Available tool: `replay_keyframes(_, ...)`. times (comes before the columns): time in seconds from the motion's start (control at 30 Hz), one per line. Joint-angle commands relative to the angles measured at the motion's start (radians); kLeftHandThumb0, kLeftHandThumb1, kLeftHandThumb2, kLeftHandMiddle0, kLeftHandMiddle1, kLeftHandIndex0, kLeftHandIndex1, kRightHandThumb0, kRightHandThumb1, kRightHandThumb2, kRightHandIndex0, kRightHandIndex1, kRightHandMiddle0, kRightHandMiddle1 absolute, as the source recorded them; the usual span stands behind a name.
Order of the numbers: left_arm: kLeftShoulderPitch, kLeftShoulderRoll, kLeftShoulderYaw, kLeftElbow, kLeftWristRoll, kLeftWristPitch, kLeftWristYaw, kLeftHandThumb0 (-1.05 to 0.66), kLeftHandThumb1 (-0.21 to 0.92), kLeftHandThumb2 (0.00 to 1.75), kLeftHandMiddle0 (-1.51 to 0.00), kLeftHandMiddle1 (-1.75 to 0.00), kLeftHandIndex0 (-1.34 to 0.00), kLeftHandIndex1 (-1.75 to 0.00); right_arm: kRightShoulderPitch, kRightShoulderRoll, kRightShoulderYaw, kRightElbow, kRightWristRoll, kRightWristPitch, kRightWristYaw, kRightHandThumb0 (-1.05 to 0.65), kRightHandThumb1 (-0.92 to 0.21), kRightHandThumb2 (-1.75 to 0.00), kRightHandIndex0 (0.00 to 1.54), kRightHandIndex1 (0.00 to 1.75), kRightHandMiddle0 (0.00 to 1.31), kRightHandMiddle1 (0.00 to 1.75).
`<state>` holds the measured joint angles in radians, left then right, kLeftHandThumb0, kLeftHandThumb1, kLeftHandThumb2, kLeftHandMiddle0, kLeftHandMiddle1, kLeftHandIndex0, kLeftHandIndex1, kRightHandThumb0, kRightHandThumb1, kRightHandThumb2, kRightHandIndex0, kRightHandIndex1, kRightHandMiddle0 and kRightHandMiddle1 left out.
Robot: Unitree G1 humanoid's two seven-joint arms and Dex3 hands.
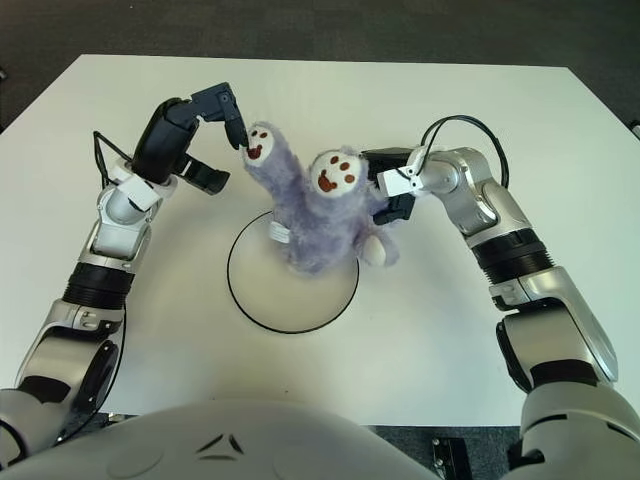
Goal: Put the doll into the plate.
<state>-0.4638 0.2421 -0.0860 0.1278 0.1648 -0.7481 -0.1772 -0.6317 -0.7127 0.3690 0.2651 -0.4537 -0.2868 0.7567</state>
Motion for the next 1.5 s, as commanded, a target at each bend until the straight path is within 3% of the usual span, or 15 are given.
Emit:
replay_keyframes(0.0,0.006,-0.001,0.011,-0.006,0.024,0.014,0.023,0.0,-0.09,1.75,-0.95,-1.66,-0.68,-1.75,0.042,-0.032,-0.013,-0.023,-0.029,0.019,-0.004,-0.35,-0.07,-1.33,0.02,1.53,0.11,1.72)
replay_keyframes(0.2,0.003,0.002,0.009,-0.008,0.013,0.036,0.012,0.0,-0.09,1.75,-0.95,-1.67,-0.67,-1.75,0.066,-0.013,-0.043,-0.082,-0.016,0.126,-0.006,-0.14,-0.05,-1.44,0.11,1.6,0.35,1.74)
replay_keyframes(0.27,0.004,0.0,0.012,-0.01,0.015,0.044,0.016,0.0,-0.08,1.75,-0.95,-1.67,-0.67,-1.75,0.075,-0.003,-0.058,-0.1,0.003,0.161,-0.007,-0.32,-0.13,-1.44,0.17,1.67,0.51,1.75)
replay_keyframes(0.33,0.004,-0.003,0.017,-0.01,0.028,0.05,0.029,0.0,-0.08,1.75,-0.95,-1.67,-0.67,-1.75,0.084,0.005,-0.075,-0.114,0.023,0.179,-0.016,-0.16,-0.08,-1.48,0.5,1.52,0.64,1.75)
replay_keyframes(0.37,0.003,-0.007,0.021,-0.008,0.04,0.05,0.043,0.0,-0.08,1.75,-0.94,-1.67,-0.67,-1.75,0.09,0.006,-0.091,-0.123,0.041,0.179,-0.022,-0.13,-0.04,-1.52,0.59,1.49,0.68,1.75)
replay_keyframes(0.4,0.002,-0.01,0.024,-0.007,0.049,0.05,0.052,0.0,-0.08,1.75,-0.94,-1.68,-0.67,-1.75,0.094,0.006,-0.102,-0.13,0.053,0.179,-0.025,-0.06,0.05,-1.62,0.79,1.46,0.74,1.75)
replay_keyframes(0.53,0.002,-0.018,0.029,-0.003,0.064,0.05,0.076,0.0,-0.08,1.75,-0.94,-1.69,-0.67,-1.75,0.113,0.004,-0.139,-0.155,0.085,0.173,-0.041,-0.01,0.13,-1.71,0.95,1.46,0.79,1.75)
replay_keyframes(0.77,-0.013,-0.031,0.038,0.033,0.098,0.036,0.13,0.0,-0.07,1.75,-0.92,-1.71,-0.66,-1.75,0.155,0.007,-0.208,-0.222,0.122,0.168,-0.094,0.0,0.12,-1.74,0.98,1.56,0.74,1.75)
replay_keyframes(0.97,-0.02,-0.038,0.039,0.052,0.109,0.042,0.16,0.0,-0.07,1.75,-0.92,-1.72,-0.66,-1.75,0.169,0.013,-0.243,-0.313,0.143,0.225,-0.097,0.0,0.11,-1.75,0.97,1.6,0.71,1.75)
replay_keyframes(1.03,-0.027,-0.046,0.043,0.065,0.116,0.04,0.18,-0.01,-0.12,1.75,-0.94,-1.73,-0.78,-1.59,0.17,0.018,-0.248,-0.333,0.143,0.235,-0.104,0.0,0.1,-1.75,0.96,1.63,0.7,1.75)
replay_keyframes(1.13,-0.036,-0.053,0.047,0.082,0.133,0.033,0.209,-0.01,-0.05,1.71,-0.81,-1.74,-0.75,-1.69,0.17,0.02,-0.252,-0.347,0.144,0.242,-0.106,0.0,0.09,-1.75,0.94,1.66,0.69,1.75)
replay_keyframes(1.47,-0.036,-0.058,0.023,0.083,0.003,0.082,0.12,-0.01,-0.07,1.75,-0.91,-1.71,-0.67,-1.75,0.149,0.022,-0.252,-0.395,0.152,0.286,-0.09,0.0,0.08,-1.75,0.92,1.69,0.68,1.75)
